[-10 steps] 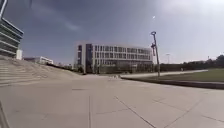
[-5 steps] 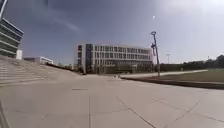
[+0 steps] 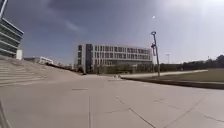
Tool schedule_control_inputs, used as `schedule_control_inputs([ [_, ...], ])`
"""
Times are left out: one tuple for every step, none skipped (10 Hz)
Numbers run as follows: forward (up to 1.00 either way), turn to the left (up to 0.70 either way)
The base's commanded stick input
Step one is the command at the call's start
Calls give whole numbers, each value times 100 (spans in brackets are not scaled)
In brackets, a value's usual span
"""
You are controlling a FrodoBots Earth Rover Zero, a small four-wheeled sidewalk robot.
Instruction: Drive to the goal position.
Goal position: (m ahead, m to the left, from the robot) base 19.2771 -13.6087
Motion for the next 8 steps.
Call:
schedule_control_inputs([
  [70,2],
  [70,2],
  [70,2],
  [70,2],
  [70,2],
  [70,2],
  [70,2],
  [70,2],
])
